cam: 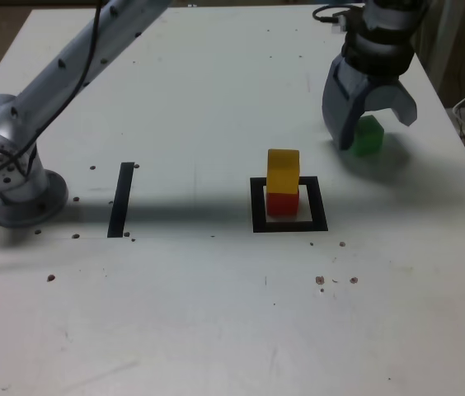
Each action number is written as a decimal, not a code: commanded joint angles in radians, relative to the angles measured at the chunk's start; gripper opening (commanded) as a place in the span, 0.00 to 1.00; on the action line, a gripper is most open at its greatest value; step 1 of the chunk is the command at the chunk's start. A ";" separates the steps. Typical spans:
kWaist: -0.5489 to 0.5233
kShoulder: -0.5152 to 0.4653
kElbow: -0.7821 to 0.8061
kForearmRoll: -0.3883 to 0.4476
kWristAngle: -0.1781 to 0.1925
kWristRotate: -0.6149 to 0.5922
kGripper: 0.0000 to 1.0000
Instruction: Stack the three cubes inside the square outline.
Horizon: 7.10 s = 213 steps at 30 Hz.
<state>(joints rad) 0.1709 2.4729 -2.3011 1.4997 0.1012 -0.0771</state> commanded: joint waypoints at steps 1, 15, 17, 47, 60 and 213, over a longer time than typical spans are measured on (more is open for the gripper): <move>-0.002 0.007 -0.005 -0.004 0.003 -0.004 0.82; -0.002 0.009 -0.006 -0.048 0.012 -0.024 0.40; -0.002 0.008 -0.005 -0.055 0.012 -0.024 0.37; -0.047 -0.242 0.183 -0.047 0.027 0.065 0.11; -0.080 -0.547 0.500 -0.055 -0.010 0.248 0.11; -0.166 -0.969 1.180 -0.184 -0.043 0.212 0.99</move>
<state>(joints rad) -0.0013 1.5124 -1.1739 1.3356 0.0552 0.1403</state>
